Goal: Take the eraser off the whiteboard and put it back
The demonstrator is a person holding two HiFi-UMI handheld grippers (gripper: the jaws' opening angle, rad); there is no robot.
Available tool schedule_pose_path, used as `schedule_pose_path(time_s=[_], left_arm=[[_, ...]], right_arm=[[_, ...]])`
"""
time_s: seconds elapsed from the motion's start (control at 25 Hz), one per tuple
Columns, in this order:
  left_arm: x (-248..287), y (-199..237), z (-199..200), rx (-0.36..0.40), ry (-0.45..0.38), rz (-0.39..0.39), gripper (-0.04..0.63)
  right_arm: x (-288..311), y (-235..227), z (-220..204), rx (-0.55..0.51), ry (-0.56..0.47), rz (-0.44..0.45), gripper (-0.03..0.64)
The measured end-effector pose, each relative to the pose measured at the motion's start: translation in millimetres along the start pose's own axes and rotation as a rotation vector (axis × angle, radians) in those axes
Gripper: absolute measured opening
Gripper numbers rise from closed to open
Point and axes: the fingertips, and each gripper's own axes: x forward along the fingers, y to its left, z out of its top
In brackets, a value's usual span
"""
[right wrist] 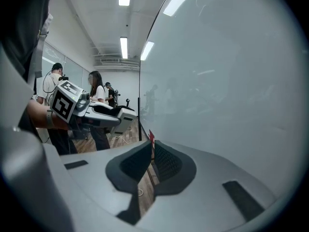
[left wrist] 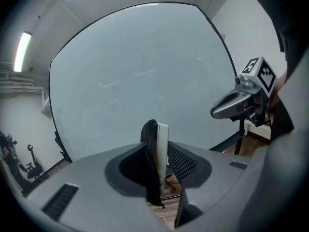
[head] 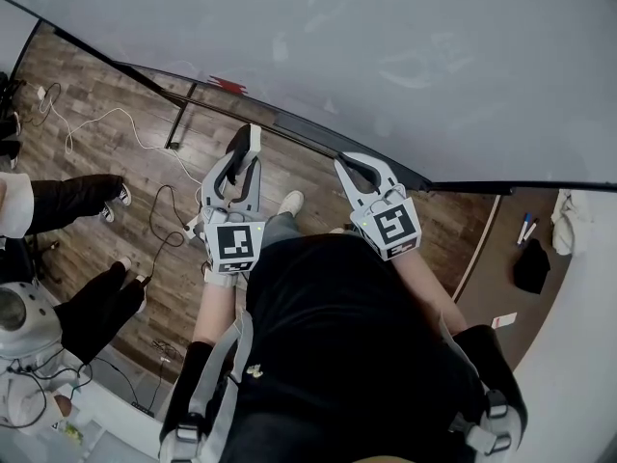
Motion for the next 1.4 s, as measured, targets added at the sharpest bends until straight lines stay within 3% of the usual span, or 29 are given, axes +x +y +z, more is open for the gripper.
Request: schedule_pose_path(time_s=[0.44, 1.0, 1.4], left_arm=[[29, -24, -8, 0.075, 0.020, -0.110, 0.140], [82, -63, -23, 0.224, 0.024, -0.313, 0.140], [105, -98, -43, 0.395, 0.024, -0.448, 0.140]], right_arm=[[-25, -21, -19, 0.049, 0.016, -0.123, 0.028], [-56, -42, -46, 0.129, 0.059, -0.304, 0.028], [-75, -51, -64, 0.174, 0.093, -0.398, 0.028]])
